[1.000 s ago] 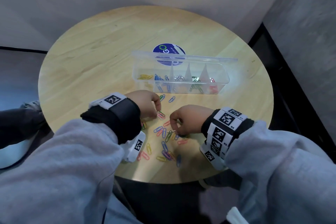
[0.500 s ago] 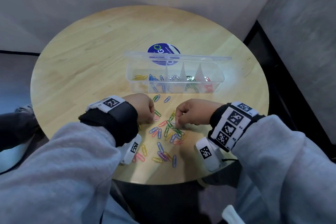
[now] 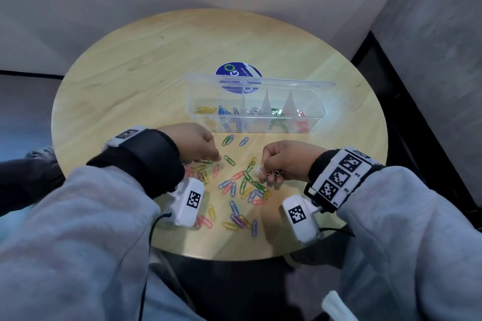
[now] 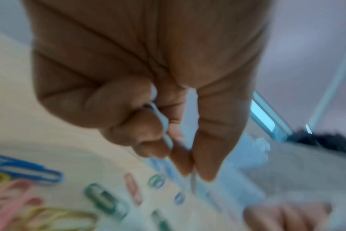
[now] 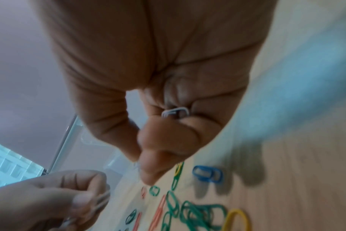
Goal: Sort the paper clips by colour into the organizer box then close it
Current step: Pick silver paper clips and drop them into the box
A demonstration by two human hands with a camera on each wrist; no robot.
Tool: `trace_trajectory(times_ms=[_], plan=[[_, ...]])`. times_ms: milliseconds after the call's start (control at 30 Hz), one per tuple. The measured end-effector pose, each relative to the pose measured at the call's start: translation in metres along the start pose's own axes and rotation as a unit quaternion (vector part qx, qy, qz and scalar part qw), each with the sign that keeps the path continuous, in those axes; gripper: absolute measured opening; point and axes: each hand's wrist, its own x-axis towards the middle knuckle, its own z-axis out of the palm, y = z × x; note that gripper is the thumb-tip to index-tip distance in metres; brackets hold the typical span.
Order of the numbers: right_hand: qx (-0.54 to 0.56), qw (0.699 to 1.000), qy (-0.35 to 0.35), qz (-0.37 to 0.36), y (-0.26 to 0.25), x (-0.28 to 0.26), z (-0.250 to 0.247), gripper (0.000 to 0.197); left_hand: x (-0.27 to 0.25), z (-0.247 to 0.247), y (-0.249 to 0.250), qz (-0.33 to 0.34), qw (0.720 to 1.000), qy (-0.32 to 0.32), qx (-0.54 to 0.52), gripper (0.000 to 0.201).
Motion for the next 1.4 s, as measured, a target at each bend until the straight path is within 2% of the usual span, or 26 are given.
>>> trace_trajectory(times_ms=[133, 233, 367, 567, 767, 933, 1167, 1300, 1400], plan=[[0.065, 0.998, -0.007, -0.012, -0.002, 0.003, 0.0, 0.027, -0.005, -0.013, -0.004, 0.002, 0.976, 0.024, -0.216, 0.028], [0.088, 0.996, -0.016, -0.019, -0.009, 0.004, 0.001, 0.033, -0.01, -0.023, -0.009, 0.014, 0.938, 0.054, -0.342, 0.035], [0.107, 0.993, -0.04, -0.012, -0.015, 0.005, 0.005, 0.033, -0.018, -0.035, -0.022, 0.031, 0.892, 0.082, -0.443, 0.042], [0.177, 0.983, -0.048, 0.004, -0.015, 0.007, 0.01, 0.036, -0.021, -0.035, -0.022, 0.016, 0.882, 0.073, -0.465, 0.029], [0.252, 0.967, -0.04, 0.017, -0.012, 0.005, 0.008, 0.032, -0.02, -0.033, -0.02, 0.015, 0.873, 0.012, -0.487, 0.037], [0.292, 0.955, -0.051, 0.021, -0.014, 0.004, 0.006, 0.03, -0.019, -0.029, -0.016, 0.007, 0.84, -0.022, -0.542, 0.033], [0.361, 0.932, -0.042, 0.001, -0.019, 0.0, 0.0, 0.035, -0.022, -0.019, -0.008, 0.02, 0.766, -0.025, -0.642, 0.037], [0.385, 0.922, -0.016, -0.036, -0.033, -0.009, -0.009, 0.034, -0.024, -0.015, 0.006, 0.023, 0.75, -0.02, -0.66, 0.043], [0.387, 0.92, 0.006, -0.06, -0.039, -0.016, -0.022, 0.034, -0.02, -0.016, 0.018, 0.019, 0.749, -0.005, -0.663, 0.045]])
